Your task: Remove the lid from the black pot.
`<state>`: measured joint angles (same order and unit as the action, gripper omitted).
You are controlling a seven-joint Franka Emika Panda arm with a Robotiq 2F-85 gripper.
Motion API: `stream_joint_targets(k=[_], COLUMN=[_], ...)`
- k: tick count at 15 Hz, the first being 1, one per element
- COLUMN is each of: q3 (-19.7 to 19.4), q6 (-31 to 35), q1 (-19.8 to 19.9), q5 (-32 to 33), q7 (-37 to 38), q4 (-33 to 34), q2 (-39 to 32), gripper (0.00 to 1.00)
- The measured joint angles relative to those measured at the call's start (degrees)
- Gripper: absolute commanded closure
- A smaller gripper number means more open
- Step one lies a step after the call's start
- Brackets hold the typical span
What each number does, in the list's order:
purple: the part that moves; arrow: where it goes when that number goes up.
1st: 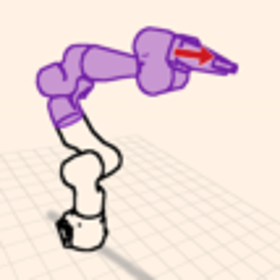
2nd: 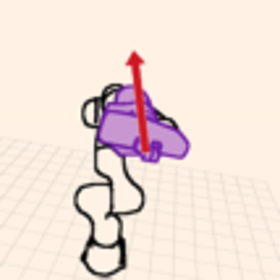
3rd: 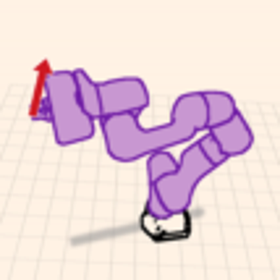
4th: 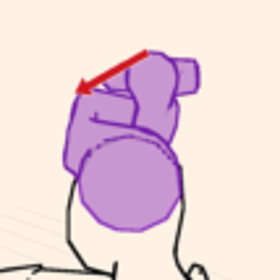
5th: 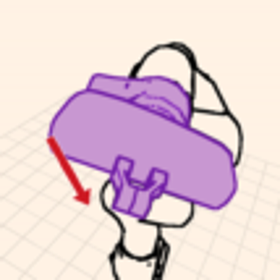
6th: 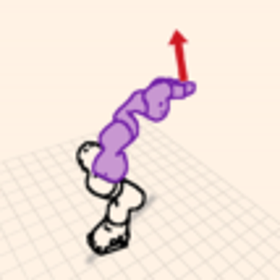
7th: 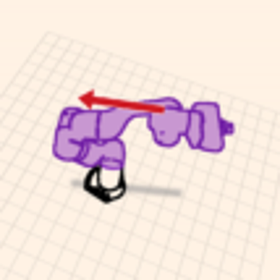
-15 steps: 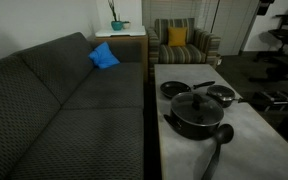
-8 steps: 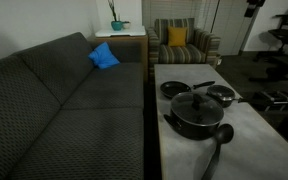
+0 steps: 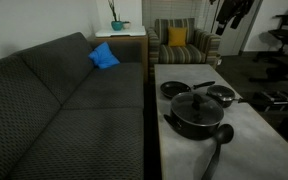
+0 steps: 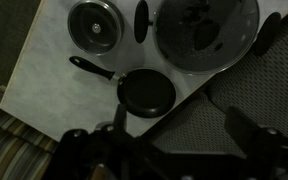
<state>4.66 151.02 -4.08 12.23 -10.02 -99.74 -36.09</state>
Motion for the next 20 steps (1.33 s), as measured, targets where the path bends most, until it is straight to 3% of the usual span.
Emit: stream_joint_targets(k=[4,12,20], q3=[-4.03,-7.28,-7.09], q6=[-0.37,-0.03,-0.57], q1=[-3.50,-8.08,-7.98], q5=[4.31,2.31,-4.26], q7=[4.13,22.77,24.79], q4=[0.01,1.27,8.92], q2=[0.65,-4.05,-15.39], gripper=[0.00,0.00,0.00])
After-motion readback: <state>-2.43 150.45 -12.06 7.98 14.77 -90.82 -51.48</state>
